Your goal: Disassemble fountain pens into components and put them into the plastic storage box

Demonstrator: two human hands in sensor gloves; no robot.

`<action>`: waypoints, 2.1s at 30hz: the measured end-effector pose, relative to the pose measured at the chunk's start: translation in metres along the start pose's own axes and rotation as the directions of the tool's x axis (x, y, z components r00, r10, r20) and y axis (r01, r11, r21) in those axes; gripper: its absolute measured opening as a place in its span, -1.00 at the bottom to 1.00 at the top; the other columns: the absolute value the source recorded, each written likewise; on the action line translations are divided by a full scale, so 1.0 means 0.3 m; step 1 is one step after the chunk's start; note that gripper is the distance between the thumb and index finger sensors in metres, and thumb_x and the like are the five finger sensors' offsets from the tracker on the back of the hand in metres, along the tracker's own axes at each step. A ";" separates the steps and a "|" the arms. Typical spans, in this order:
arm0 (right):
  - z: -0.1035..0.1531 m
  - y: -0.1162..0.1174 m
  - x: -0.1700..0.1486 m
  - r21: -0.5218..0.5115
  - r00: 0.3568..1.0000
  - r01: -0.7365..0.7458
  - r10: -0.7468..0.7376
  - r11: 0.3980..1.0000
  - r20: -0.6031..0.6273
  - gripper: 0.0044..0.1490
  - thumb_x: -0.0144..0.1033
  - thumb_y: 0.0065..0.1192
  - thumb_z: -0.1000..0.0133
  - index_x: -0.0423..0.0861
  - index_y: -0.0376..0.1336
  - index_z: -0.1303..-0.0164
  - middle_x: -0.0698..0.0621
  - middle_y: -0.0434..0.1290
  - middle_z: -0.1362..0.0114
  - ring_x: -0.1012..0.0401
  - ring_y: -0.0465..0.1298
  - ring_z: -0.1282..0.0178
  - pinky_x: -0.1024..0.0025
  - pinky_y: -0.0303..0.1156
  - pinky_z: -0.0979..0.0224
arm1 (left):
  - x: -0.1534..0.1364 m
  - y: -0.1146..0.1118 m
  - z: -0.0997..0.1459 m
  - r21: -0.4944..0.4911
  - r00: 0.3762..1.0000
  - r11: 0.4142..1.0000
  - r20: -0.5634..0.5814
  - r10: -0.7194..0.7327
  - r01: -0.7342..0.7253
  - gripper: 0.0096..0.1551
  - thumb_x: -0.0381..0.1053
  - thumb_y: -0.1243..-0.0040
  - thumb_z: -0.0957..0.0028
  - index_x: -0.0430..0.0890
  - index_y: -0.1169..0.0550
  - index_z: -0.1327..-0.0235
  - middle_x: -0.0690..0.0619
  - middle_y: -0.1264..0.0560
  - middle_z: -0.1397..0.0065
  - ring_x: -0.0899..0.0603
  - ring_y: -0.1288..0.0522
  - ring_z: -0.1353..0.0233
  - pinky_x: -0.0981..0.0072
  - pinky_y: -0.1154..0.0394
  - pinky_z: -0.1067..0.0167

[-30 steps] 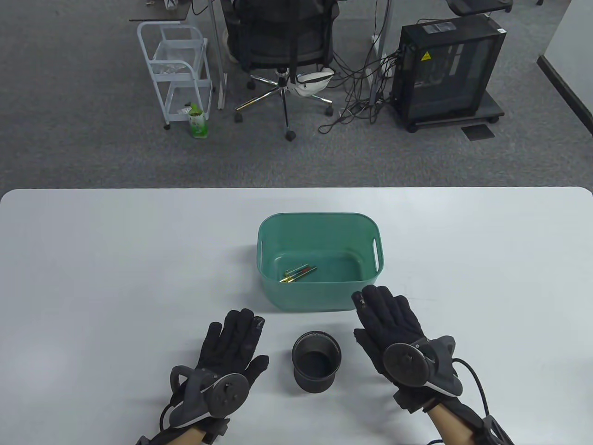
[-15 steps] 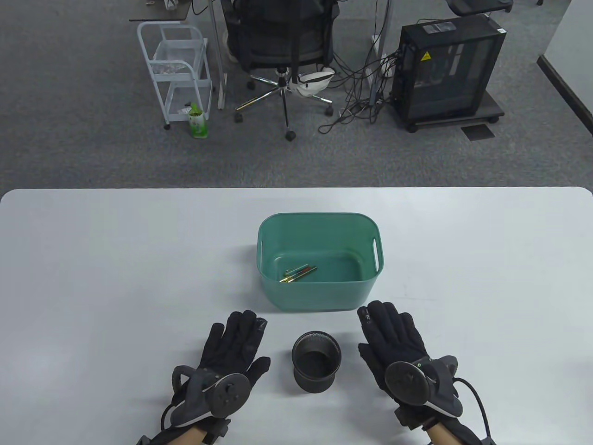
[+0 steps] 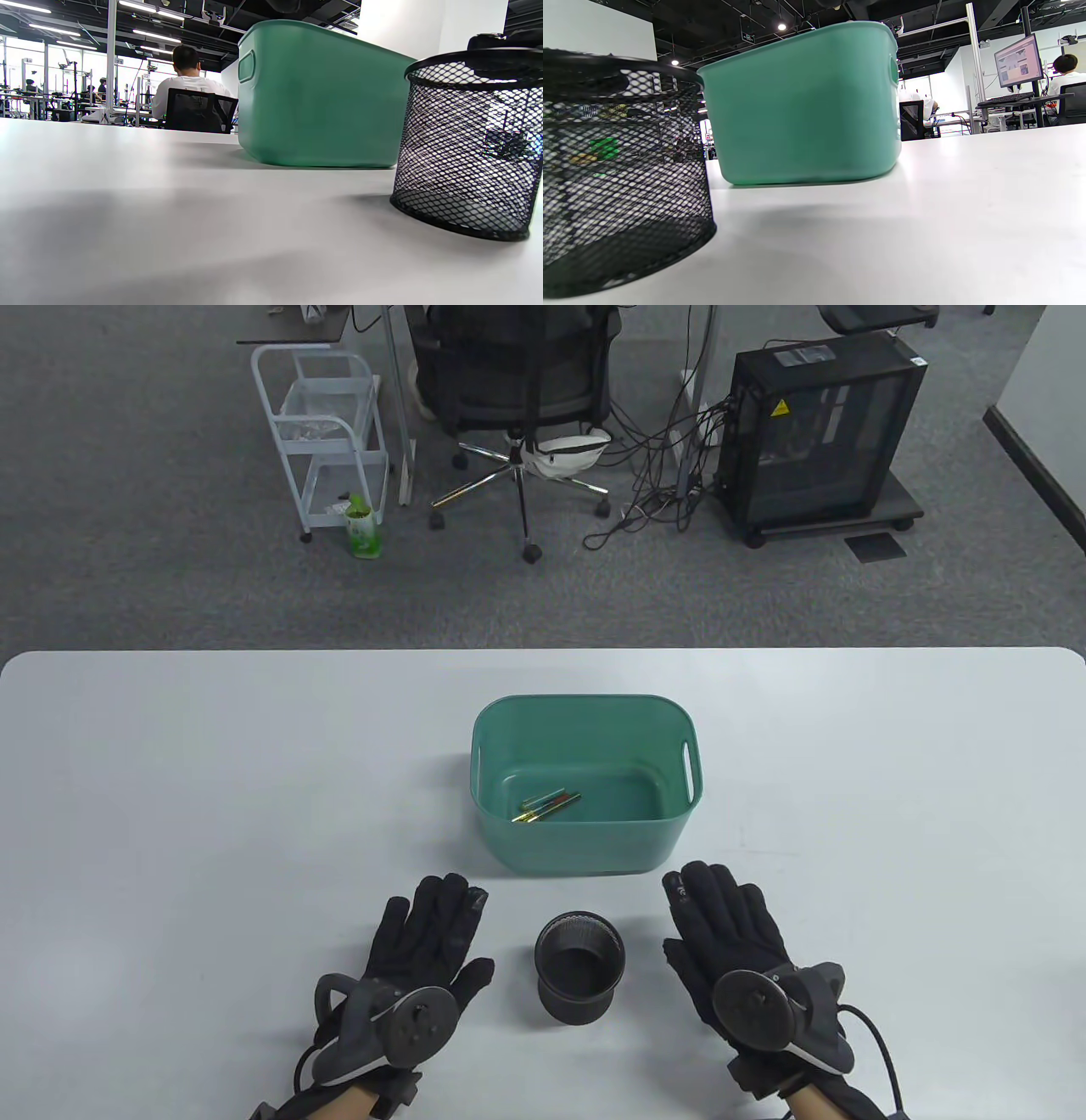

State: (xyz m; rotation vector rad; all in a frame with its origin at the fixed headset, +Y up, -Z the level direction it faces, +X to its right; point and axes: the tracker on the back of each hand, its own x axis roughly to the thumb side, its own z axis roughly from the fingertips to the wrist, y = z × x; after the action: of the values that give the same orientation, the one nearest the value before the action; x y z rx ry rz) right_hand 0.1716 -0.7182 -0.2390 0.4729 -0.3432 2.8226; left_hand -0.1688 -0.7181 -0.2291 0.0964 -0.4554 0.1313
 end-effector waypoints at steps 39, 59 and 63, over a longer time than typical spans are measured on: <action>0.004 0.008 0.012 0.042 1.000 -0.005 0.005 0.999 0.008 -0.16 0.06 -0.21 -0.30 0.02 -0.10 -0.81 -0.03 -0.13 -0.84 0.01 -0.06 -0.82 0.07 -0.19 -0.78 | 0.005 -0.010 -0.003 -0.023 0.999 0.999 0.024 -0.023 0.023 -0.14 0.28 0.39 -0.41 -0.09 0.03 -0.91 -0.13 0.02 -0.94 -0.30 0.10 -0.85 -0.17 0.22 -0.71; 0.009 0.008 0.006 0.034 1.000 -0.006 0.006 0.999 0.006 -0.16 0.05 -0.21 -0.30 0.02 -0.10 -0.81 -0.02 -0.14 -0.84 0.02 -0.07 -0.82 0.07 -0.20 -0.78 | 0.006 -0.018 -0.008 -0.031 0.999 0.999 0.041 -0.016 0.017 -0.14 0.28 0.40 -0.41 -0.09 0.04 -0.90 -0.13 0.03 -0.94 -0.29 0.10 -0.85 -0.17 0.22 -0.71; 0.009 0.009 0.005 0.036 1.000 -0.006 0.006 0.999 0.006 -0.16 0.06 -0.21 -0.30 0.02 -0.10 -0.81 -0.03 -0.14 -0.84 0.01 -0.07 -0.82 0.07 -0.20 -0.78 | 0.006 -0.019 -0.008 -0.032 0.999 0.999 0.042 -0.017 0.018 -0.14 0.28 0.40 -0.41 -0.10 0.05 -0.90 -0.13 0.03 -0.94 -0.29 0.10 -0.85 -0.17 0.22 -0.71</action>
State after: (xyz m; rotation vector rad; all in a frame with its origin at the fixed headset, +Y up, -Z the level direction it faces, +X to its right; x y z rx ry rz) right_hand 0.1703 -0.7211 -0.2364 0.4886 -0.2959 2.8377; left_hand -0.1653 -0.7232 -0.2307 0.0710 -0.4983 0.1049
